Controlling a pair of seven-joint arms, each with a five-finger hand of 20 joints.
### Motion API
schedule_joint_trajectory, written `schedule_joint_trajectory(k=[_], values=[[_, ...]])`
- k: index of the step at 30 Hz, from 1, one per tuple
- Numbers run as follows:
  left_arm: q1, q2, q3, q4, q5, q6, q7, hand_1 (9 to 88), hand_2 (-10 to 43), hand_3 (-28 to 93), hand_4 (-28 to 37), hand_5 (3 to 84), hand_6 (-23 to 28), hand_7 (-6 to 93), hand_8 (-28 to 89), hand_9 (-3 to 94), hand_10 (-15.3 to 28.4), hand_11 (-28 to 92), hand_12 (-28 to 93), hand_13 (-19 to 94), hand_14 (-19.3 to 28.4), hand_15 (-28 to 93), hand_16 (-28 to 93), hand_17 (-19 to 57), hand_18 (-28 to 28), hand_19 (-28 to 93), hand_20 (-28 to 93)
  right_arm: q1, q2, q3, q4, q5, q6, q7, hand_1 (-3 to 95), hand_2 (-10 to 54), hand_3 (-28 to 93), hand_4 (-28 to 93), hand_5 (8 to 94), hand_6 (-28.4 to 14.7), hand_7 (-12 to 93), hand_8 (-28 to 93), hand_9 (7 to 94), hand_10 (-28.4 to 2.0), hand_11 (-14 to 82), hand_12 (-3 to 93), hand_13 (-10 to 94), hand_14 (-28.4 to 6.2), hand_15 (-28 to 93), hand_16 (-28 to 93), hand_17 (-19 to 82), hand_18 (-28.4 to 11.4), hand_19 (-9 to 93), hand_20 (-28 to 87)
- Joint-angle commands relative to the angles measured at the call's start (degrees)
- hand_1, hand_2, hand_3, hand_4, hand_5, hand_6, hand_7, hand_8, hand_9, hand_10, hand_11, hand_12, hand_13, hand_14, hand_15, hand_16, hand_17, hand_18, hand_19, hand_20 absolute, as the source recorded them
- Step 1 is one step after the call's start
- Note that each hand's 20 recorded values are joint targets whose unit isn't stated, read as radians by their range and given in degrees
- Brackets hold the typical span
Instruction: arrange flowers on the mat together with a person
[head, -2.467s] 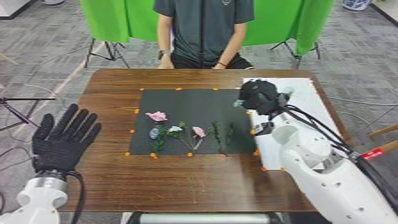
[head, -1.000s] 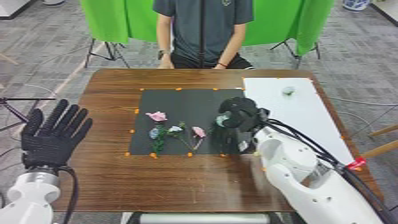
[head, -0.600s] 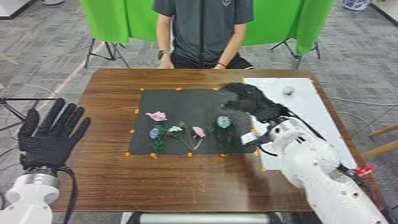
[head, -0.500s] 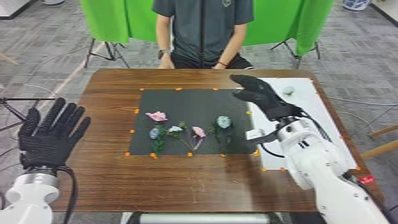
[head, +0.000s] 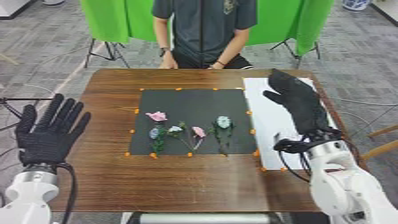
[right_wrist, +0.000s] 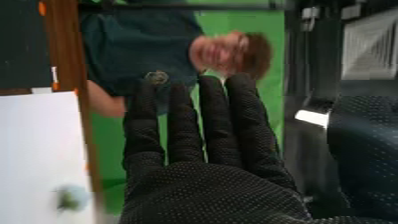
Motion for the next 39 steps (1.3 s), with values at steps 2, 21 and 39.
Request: schedule_joint_trajectory(k=[2, 21, 39], values=[[1.9, -0.83, -0.07, -0.93, -0.01, 0.54, 1.42, 25.7, 13.7, 68, -28.3, 43.5, 7.4, 7.8, -10, 38.2, 14.0, 14, 5, 29, 11.6, 20, -6, -3.8, 12.7, 29, 12, -3.2, -1.7, 3.0, -1.2, 3.5, -2.0, 2.1, 15.3, 16.9, 80, -28, 41.5, -3.9, 11, -11, 39.4, -9.5, 5.8, 7.4, 28, -6.7, 10, 6, 14, -13.1, 34, 9], [0.9, -1.18, -0.96, -0.41, 0.37, 1.00, -0.22, 25.9, 16.0, 65, -28.3, 43.6, 7.0, 8.4, -10, 38.3, 13.9, 16, 5, 30, 12.5, 21, -6, -4.0, 13.0, 29, 13, -7.3, -3.9, 6.1, -2.0, 3.7, -1.3, 1.7, 17.0, 16.1, 80, -27, 43.4, -0.9, 13, -12, 39.4, -7.2, 6.3, 7.4, 28, -8.4, 10, 6, 13, -14.5, 36, 10], [0.8, -1.66, 0.05, -0.15, 2.28, 0.04, -1.35, 26.6, 16.2, 65, -28.3, 42.3, 6.6, 8.6, -10, 36.1, 13.5, 15, 5, 30, 12.7, 21, -6, -4.3, 13.1, 29, 13, -5.6, -1.8, 6.3, -1.4, 1.1, 0.7, 3.0, 17.8, 15.6, 80, -27, 45.3, 0.7, 14, -13, 39.5, -6.0, 6.9, 6.7, 28, -8.1, 10, 7, 13, -14.8, 36, 10]])
